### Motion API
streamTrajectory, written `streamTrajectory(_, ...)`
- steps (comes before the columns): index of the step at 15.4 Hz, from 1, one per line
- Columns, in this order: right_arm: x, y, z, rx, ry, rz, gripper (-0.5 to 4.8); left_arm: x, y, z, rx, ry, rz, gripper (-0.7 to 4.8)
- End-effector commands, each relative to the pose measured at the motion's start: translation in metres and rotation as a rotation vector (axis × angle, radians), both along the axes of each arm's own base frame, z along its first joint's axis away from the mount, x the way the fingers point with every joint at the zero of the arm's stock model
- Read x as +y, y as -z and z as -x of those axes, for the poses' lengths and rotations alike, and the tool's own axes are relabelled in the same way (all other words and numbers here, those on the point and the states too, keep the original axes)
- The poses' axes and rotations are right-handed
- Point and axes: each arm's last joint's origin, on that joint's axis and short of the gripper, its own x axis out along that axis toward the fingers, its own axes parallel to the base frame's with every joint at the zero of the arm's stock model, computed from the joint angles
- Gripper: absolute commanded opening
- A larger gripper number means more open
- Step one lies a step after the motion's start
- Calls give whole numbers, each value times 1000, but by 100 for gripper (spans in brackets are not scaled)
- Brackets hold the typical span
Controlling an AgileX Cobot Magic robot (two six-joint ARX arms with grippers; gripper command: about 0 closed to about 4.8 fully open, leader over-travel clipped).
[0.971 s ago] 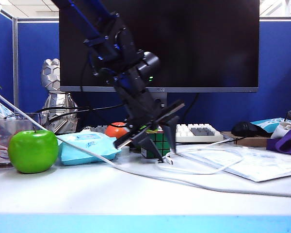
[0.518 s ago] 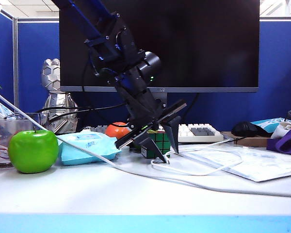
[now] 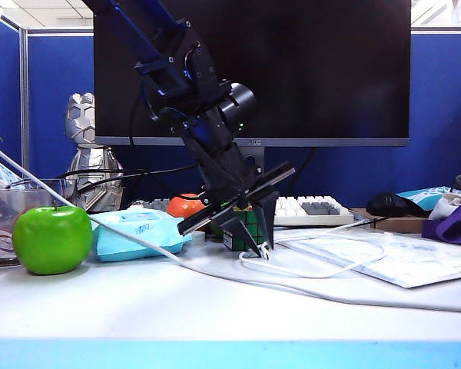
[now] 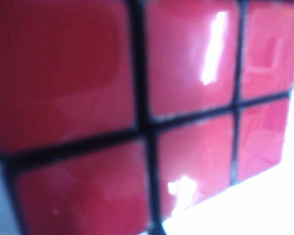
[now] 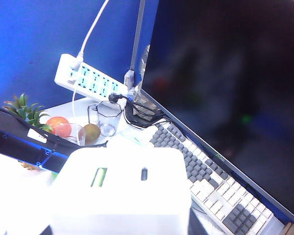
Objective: Pick up the Type-C charging cable and the charging base, insert one end of the Type-C charger into the corresponding slot on the base, and finally place the plugged-in charger back on the table.
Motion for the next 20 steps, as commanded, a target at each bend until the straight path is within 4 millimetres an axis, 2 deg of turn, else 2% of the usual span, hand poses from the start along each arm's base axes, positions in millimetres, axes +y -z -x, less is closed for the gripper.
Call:
streamTrajectory(1, -1, -4, 3, -27, -7, -16, -1, -1, 9, 2, 18, 13, -34, 97)
streamTrajectory(3, -1, -4, 3, -22, -6, -14, -1, -2, 9, 3, 13, 17, -38, 95)
streamTrajectory(5, -1, -4, 3, -21, -7, -13, -1, -3, 9, 3, -1, 42, -44, -8)
streamTrajectory(7, -1, -3, 3, -20, -7, -13, -1, -5, 8, 4, -3, 85, -25, -6)
streamTrajectory(10, -2, -4, 4, -22, -6, -14, -1, -11, -4, 4, 19, 190, 150, -6)
streamTrajectory(11, -3, -5, 6, -28, -3, -16, -1, -16, -26, 4, -10, 299, 328, -6)
streamTrajectory(12, -3, -5, 6, -28, -3, -16, -1, -18, -35, 4, -29, 342, 394, -6)
streamTrajectory(13, -4, -5, 7, -30, -3, -17, -1, -20, -57, 5, -87, 427, 515, -6)
streamTrajectory(14, -4, -5, 7, -32, -3, -18, -1, -20, -74, 7, -131, 468, 577, -6)
streamTrajectory(17, -4, -5, 7, -31, -3, -18, -1, -15, -141, 17, -386, 621, 762, -6)
streamTrajectory(20, -5, -6, 9, -34, -3, -20, -1, -7, -184, 29, -550, 666, 841, -6)
